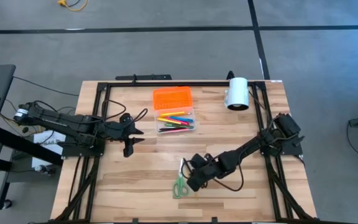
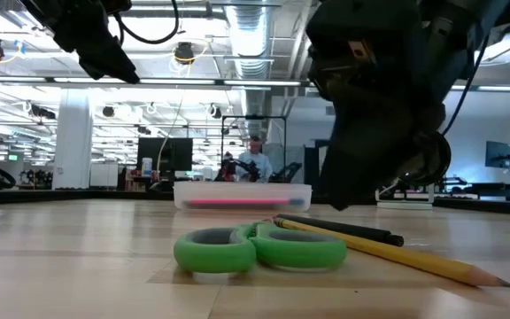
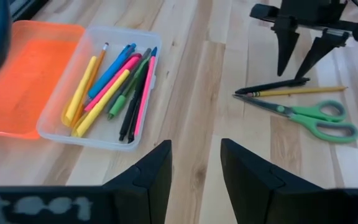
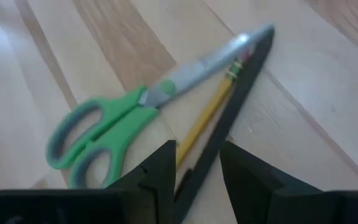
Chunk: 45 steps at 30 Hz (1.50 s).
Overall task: Pick & place school supplies into a supply box
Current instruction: Put the black pen into the supply box
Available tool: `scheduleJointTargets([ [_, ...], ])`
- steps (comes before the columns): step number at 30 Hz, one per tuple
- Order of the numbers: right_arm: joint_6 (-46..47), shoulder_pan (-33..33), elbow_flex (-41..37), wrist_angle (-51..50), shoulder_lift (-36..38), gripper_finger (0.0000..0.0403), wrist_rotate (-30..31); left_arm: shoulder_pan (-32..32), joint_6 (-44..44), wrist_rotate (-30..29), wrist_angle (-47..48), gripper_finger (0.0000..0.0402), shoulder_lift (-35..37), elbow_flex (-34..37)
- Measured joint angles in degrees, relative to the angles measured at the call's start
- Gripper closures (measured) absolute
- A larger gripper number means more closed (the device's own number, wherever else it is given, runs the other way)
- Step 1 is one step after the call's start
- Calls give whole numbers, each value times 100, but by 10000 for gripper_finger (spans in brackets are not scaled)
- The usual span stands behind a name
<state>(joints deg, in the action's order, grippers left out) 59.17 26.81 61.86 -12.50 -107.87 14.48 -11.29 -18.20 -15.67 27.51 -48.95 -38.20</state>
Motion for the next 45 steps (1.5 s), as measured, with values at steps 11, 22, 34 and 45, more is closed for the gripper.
scheduleJointTargets([
  [11,193,-72,-6,-187,-15,285,80,0,31,-21,-7,277,0,0],
  [22,-114,-112,-11,-195,-17,285,367,0,4,-21,-111,276,0,-2],
  [34,-263,-53,-48,-204,-22,285,449,0,-7,-21,-131,276,0,-2],
  [45,-258,8,-48,-66,-34,285,800,0,-24,-19,-131,276,0,-2],
])
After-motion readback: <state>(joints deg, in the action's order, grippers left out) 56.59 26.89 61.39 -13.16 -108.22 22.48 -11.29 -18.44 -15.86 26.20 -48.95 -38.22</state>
